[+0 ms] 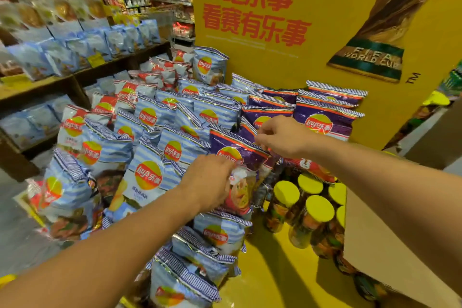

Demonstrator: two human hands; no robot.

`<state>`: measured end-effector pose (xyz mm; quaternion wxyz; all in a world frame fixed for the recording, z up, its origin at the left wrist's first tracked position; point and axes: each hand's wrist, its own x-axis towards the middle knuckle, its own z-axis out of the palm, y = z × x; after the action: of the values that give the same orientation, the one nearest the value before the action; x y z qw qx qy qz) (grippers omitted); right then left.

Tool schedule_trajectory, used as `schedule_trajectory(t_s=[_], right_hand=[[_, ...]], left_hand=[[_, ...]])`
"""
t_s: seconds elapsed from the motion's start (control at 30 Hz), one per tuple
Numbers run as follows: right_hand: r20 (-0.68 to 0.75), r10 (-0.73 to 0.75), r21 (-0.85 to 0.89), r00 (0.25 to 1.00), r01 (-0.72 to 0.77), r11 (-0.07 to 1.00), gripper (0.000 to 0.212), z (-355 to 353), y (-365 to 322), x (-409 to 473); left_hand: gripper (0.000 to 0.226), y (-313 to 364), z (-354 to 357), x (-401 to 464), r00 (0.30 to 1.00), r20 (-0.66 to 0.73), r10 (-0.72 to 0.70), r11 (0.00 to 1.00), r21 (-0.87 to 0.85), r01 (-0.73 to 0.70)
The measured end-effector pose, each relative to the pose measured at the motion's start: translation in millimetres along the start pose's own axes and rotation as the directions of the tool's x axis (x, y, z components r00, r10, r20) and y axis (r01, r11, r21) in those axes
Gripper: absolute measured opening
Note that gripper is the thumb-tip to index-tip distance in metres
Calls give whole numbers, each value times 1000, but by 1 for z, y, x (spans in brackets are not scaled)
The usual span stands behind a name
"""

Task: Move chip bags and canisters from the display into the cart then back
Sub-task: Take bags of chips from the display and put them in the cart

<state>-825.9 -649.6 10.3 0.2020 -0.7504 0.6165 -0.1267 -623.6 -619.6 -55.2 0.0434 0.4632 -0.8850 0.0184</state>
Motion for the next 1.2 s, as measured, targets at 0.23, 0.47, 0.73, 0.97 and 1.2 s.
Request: schedule_trajectory(t_s=[0.23,0.47,0.73,0.97,1.2], right_hand=[[121,-88,1,989,89,996,33,13,-62,-19],[301,-230,97,925,210,973,34,46,-143,-33],[430,-351,109,832,338,935,31,109,-241,-64],[497,-427,151,755,409,900,28,166,-322,-108],[541,-491,150,683,496,855,28,230,-407,-147]], left_hand=[[20,-18,-30,-66,966,-50,-254,930,-287,229],[10,-48,-46,-149,907,-41,-419,844,-386,372],[22,-82,-59,-273,810,-31,-586,748,-404,526],[18,-97,-63,-395,706,-11,-708,652,-396,647],[21,-113,-76,-521,563,-36,-826,533,-375,758]])
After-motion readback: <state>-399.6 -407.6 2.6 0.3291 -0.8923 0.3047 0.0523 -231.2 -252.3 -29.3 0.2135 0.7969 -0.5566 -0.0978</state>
